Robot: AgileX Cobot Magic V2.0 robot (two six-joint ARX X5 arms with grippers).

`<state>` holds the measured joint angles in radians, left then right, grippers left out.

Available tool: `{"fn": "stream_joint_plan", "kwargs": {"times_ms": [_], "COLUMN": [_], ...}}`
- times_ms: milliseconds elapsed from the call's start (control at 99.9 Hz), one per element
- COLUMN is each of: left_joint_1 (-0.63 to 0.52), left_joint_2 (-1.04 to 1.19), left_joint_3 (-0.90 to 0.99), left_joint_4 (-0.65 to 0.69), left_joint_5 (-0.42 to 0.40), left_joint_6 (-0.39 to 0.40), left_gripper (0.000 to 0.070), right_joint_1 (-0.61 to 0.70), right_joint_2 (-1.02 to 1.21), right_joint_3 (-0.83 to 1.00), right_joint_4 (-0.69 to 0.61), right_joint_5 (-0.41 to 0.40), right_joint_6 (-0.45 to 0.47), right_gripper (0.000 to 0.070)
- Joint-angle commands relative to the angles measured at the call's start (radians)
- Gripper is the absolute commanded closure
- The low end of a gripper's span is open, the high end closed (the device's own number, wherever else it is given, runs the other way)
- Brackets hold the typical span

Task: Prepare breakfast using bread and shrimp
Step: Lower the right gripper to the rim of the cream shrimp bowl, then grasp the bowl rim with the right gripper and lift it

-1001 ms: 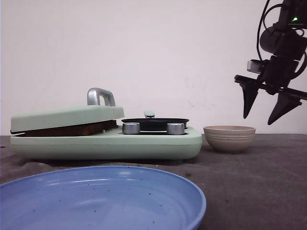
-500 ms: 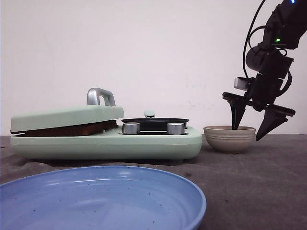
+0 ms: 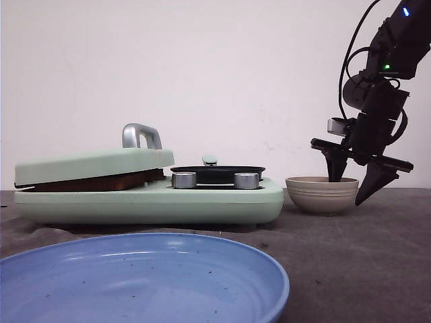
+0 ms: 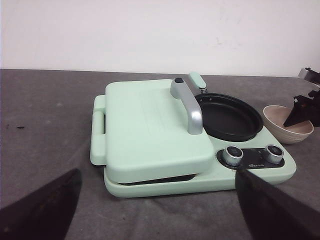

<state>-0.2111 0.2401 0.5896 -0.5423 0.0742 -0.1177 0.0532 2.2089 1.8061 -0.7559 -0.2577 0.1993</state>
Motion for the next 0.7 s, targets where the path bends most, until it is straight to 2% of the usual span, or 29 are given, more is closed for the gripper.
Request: {"fn": "stream_joint_plan", "kwargs": {"times_ms": [0, 140, 300, 530, 690], "left_joint_1": [0.0, 0.0, 0.0, 0.0, 0.0], "left_joint_2": [-0.002, -0.002, -0.002, -0.002, -0.002], "left_joint_3": [0.002, 0.002, 0.002, 0.002, 0.002], "left_joint_4": [0.01, 0.01, 0.01, 0.01, 0.01], "left_joint_5": [-0.003, -0.003, -0.003, -0.003, -0.003], "left_joint_6": [0.013, 0.013, 0.021, 0.02, 0.02], "left_gripper": [0.0143, 0.0143, 0.0144, 0.0143, 0.0143], "right_joint_1": [0.003, 0.003, 0.006, 0.008, 0.009], "right_joint_2": [0.034, 0.041, 0.041, 0.041, 0.036], "right_joint_3": [0.024, 0.023, 0.023, 0.023, 0.023], "right_joint_4": [0.008, 0.0, 0.008, 0.005, 0.003], "right_joint_5": [0.004, 0.005, 0.016, 0.019, -0.008], "right_joint_6": [0.011, 0.01, 0.01, 0.007, 0.003], "right_gripper": [0.0481, 0.0516, 0.0699, 0.0699, 0.0699]}}
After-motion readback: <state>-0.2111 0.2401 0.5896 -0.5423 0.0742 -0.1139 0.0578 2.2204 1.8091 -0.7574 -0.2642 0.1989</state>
